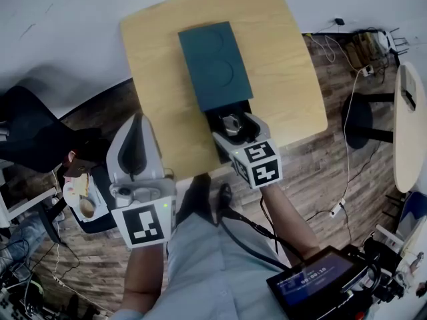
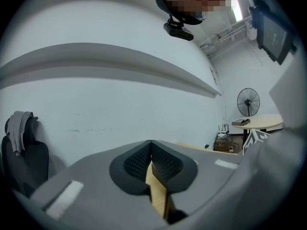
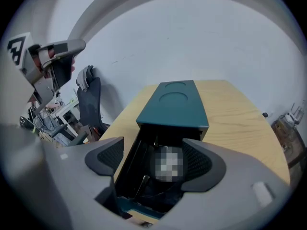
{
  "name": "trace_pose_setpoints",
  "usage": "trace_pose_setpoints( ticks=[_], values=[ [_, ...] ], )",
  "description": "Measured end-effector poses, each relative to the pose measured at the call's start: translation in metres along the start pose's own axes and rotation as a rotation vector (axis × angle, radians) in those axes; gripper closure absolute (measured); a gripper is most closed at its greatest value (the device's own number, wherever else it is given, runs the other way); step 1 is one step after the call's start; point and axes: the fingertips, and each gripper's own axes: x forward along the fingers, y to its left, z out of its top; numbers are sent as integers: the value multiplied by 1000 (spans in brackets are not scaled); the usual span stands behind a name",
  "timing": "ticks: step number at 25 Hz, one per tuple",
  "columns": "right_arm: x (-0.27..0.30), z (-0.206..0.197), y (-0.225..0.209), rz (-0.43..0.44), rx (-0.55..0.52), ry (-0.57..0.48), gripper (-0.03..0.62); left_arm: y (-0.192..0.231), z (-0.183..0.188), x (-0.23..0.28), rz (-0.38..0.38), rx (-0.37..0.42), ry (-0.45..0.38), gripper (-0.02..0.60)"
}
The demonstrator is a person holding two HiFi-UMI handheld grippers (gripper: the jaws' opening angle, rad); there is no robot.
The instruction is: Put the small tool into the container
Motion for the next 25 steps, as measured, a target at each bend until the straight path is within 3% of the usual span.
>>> trace_pose_setpoints(
  ticks=[6,15,20,25],
  values=[
    [-44,29,12,23,3,-133,214,-20,16,-16,-16,4,-30,571],
    [-174,80,42,41,-31,-481,251,-82,64,-69,-60,25,-132,571],
    [-254,93,60,8,-95,-670,386,-126,100,-105,-94,47,-220,571],
    [-310,87,75,-17,-133,-778,513,-154,127,-144,-103,70,-280,571]
  ],
)
